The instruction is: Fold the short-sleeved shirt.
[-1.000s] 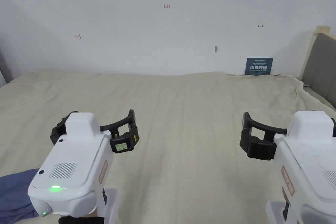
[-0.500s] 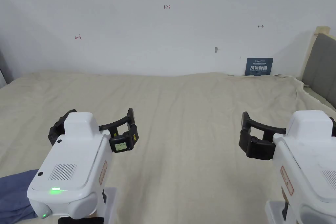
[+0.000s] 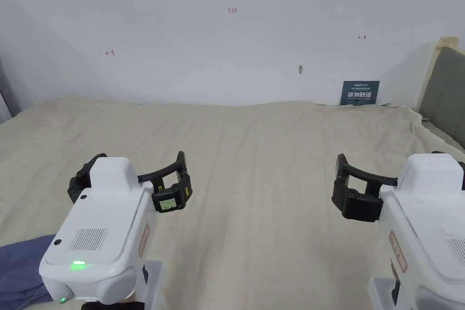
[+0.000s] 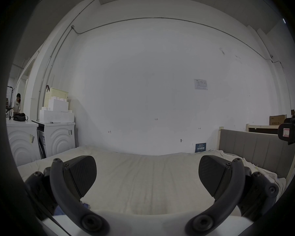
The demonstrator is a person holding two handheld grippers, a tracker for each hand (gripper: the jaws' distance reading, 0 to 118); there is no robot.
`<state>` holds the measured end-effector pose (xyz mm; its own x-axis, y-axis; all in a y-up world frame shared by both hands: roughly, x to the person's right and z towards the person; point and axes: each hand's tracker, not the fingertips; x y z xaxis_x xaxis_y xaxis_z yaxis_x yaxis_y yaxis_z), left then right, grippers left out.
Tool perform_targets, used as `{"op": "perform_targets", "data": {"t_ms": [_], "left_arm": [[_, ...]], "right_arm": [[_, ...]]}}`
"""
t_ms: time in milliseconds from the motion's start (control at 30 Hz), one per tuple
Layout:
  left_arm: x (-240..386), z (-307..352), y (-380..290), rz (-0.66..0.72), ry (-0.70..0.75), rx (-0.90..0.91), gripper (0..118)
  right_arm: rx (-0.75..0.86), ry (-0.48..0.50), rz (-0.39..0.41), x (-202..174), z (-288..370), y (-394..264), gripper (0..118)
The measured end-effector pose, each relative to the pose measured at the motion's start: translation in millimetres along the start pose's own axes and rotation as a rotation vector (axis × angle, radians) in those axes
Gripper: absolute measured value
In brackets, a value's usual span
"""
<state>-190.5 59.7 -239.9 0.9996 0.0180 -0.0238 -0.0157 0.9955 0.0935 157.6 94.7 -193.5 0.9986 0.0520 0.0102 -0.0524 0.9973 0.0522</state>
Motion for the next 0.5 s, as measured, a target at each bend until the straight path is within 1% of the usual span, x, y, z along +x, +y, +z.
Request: {"op": "perform_targets", "data": {"t_ms": [500], "left_arm": [[-1.7,2.0,-0.6,0.008,0.009,0.004,118]], "right_arm": [[0.003,0.001,0.004,1.7,-2.9,-2.2,118]]}}
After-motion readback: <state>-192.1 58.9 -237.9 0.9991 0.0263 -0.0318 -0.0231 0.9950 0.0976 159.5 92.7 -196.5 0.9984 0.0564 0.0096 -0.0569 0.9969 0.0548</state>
